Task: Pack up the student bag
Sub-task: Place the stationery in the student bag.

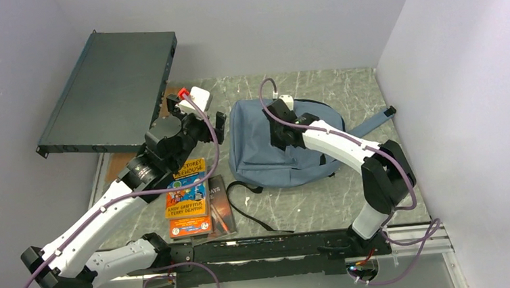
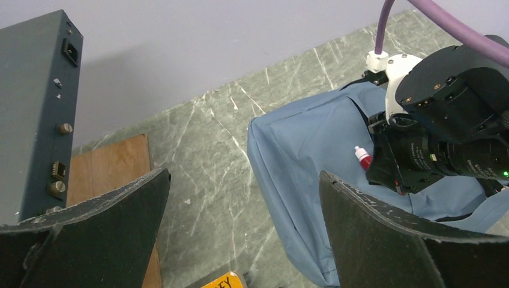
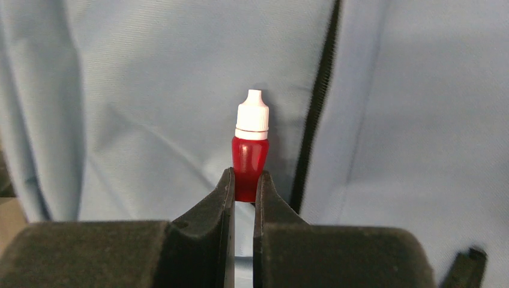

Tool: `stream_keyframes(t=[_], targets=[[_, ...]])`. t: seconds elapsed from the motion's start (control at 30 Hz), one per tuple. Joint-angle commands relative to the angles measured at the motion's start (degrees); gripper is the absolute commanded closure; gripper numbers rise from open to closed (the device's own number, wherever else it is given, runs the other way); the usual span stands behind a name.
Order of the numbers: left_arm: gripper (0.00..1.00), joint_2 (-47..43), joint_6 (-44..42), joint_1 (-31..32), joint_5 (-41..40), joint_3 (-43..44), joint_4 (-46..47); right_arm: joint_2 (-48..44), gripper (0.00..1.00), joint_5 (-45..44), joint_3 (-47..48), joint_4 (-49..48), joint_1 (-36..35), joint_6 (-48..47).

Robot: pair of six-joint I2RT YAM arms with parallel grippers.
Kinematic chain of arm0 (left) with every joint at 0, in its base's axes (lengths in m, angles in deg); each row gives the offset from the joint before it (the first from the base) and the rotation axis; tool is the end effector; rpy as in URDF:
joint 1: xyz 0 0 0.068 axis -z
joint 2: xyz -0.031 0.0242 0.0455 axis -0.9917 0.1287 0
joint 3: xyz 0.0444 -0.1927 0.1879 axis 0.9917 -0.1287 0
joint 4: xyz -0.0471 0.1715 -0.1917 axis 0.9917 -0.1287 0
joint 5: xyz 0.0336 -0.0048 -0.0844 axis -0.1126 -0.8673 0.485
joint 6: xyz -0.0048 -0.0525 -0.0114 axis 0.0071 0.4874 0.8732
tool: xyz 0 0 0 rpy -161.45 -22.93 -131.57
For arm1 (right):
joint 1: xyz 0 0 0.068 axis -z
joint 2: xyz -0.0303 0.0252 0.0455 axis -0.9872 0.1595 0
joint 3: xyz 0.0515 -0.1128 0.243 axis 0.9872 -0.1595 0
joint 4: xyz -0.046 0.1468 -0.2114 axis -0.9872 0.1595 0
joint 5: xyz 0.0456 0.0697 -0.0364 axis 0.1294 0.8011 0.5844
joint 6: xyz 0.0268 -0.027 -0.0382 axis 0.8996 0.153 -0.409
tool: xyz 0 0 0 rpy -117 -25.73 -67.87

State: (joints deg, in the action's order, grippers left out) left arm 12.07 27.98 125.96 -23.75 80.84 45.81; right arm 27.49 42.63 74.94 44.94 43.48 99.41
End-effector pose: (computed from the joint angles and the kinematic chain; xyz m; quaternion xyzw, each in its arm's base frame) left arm 0.1707 -0.1442 0.4112 0.1742 0.7112 -0.1063 0.6727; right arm 0.2897 0.2078 0.2503 -0.0015 0.9355 0.0663 0.3470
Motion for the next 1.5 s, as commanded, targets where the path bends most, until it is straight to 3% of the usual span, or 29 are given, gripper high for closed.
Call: stream_keyframes(t=[0.0,0.5,0.73,1.03,1.47], targets=[[0.0,-0.1,1.6,0.0,1.6,2.1,0.7,-1.5,1.0,-5.6,1.1,6.0,1.4,3.6],[0.01,-0.2,2.3,0.0,2.4,2.1,0.7,-5.0,1.0,3.1,-6.8,-2.3,8.5,-1.4],[0.01,-0.3,2.7,0.0,2.9,2.0,0.7,-1.0,1.0,13.4,-3.4,-7.2,13.5,-12.1],[0.02,0.7,2.9,0.0,3.6,2.1,0.5,2.6,0.95,24.5,-0.2,-11.2,17.5,-17.9],[0.02,1.2,2.9,0.0,4.3,2.4,0.3,-2.9,0.49,26.6,-1.4,-10.2,18.2,-19.7]])
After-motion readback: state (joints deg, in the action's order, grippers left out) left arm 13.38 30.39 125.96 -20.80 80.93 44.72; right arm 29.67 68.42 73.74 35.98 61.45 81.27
